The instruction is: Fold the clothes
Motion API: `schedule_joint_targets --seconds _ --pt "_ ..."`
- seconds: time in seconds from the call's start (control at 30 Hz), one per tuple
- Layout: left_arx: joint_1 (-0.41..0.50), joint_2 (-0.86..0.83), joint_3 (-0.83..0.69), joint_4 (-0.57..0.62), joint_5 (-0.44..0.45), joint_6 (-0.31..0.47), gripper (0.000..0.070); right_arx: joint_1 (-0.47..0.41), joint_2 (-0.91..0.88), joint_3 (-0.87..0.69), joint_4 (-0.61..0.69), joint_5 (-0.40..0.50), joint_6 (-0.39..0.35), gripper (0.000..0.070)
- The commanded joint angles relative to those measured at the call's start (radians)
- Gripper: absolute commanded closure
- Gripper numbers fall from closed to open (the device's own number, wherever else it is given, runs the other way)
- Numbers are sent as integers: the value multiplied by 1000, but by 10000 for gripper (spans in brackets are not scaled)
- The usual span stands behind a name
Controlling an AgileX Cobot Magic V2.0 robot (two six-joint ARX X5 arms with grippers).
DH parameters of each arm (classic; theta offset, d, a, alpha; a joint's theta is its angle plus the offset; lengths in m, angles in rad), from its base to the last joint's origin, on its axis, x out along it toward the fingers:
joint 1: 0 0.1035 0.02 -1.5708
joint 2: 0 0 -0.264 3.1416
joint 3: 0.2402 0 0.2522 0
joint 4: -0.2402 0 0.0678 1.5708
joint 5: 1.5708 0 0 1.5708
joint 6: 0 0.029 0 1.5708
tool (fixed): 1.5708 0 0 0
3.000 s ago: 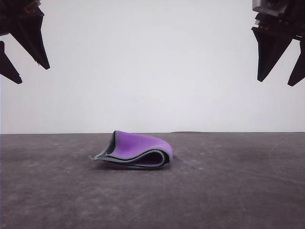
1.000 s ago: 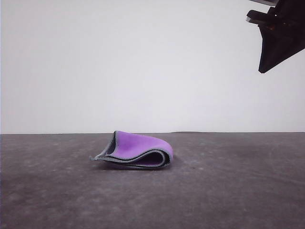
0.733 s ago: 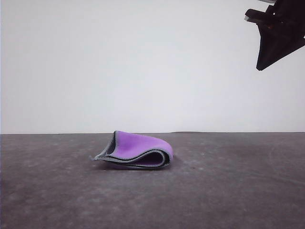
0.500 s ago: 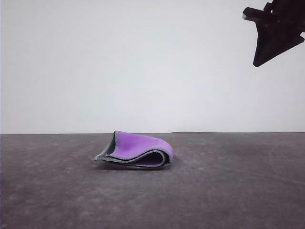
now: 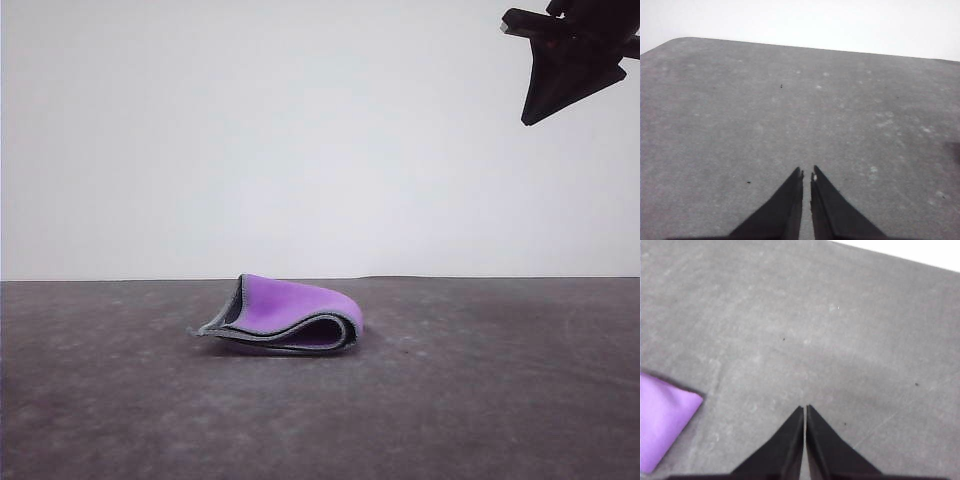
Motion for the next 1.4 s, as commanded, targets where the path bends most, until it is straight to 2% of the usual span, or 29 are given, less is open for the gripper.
schedule_joint_targets --seconds 0.0,0.3,0.4,0.73,0.9,1.13,1.37 --pt "2 1 -17 -10 -3 -8 684 0 12 13 15 0 -5 700" --pt "2 1 -17 -10 -3 -8 684 -1 12 13 49 4 -7 700" --pt "2 1 -17 -10 -3 -8 684 -17 12 13 56 7 -34 700" --pt "2 1 -17 -10 -3 -8 684 -136 -77 -43 59 12 -36 700" --pt "2 1 -17 -10 -3 -8 684 -203 -220 -198 175 86 -35 700" --pt "2 1 -17 -10 -3 -8 684 -245 -540 -547 393 206 -36 700" --pt "2 1 -17 -10 -3 -8 684 -253 -904 -832 400 213 -35 700"
